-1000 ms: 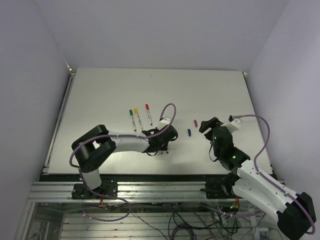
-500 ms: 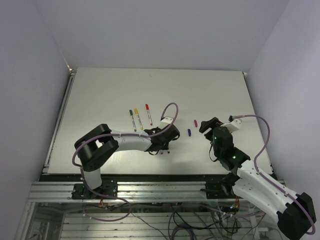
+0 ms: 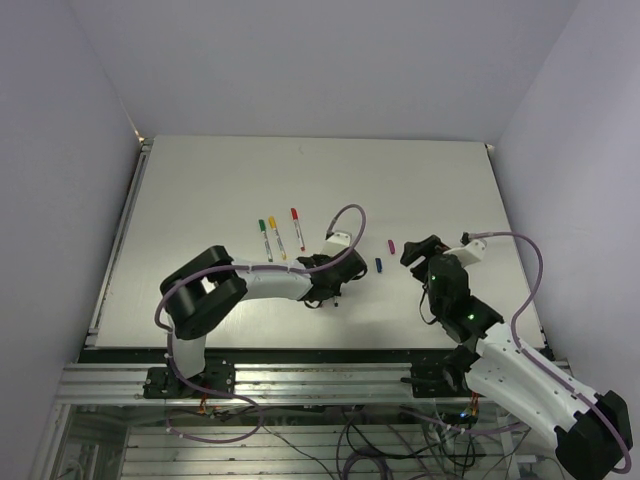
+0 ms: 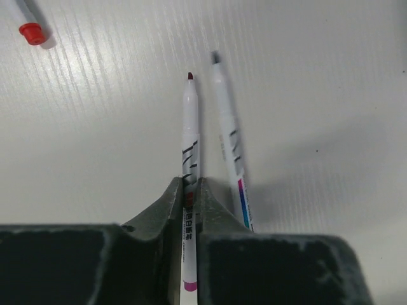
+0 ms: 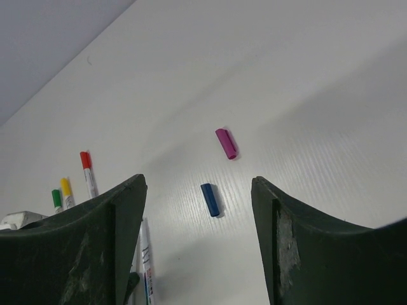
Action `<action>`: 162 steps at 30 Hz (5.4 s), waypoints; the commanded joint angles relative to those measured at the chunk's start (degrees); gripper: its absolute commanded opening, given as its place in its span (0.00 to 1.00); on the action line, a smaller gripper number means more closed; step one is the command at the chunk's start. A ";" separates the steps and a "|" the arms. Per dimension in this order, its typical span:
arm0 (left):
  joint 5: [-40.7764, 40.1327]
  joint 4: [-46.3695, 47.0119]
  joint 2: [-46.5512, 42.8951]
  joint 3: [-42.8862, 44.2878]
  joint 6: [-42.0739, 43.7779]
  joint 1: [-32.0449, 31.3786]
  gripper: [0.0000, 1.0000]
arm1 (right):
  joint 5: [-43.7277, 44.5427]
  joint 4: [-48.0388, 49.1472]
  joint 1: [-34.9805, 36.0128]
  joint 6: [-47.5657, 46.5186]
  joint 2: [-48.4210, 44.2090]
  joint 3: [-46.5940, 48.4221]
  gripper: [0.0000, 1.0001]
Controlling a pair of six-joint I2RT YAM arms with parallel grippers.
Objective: Insert the pens into the pen caps
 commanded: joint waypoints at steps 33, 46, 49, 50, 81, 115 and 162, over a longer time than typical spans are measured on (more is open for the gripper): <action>9.19 2.85 -24.82 -14.87 4.55 0.24 0.07 | -9.90 1.36 -9.98 -19.18 34.37 15.56 0.48; 10.87 5.13 -25.54 -15.53 4.21 0.33 0.07 | -21.07 3.89 -11.52 -27.54 48.25 23.60 0.49; 11.21 5.38 -25.33 -15.58 4.53 0.37 0.07 | -21.73 4.27 -11.78 -27.33 50.03 24.13 0.49; 11.38 5.64 -25.35 -15.66 4.72 0.41 0.07 | -21.92 4.48 -11.86 -27.35 50.51 24.26 0.49; 14.34 7.99 -24.39 -16.58 4.72 2.06 0.07 | -23.02 2.57 -12.49 -23.84 58.89 23.87 0.00; 33.50 44.02 -30.46 -20.90 7.98 2.53 0.07 | -41.10 44.82 -12.41 -2.00 13.47 -0.80 0.00; 29.89 55.57 -33.24 -26.25 4.74 2.56 0.07 | -53.86 69.83 -12.23 7.88 17.26 -9.84 0.00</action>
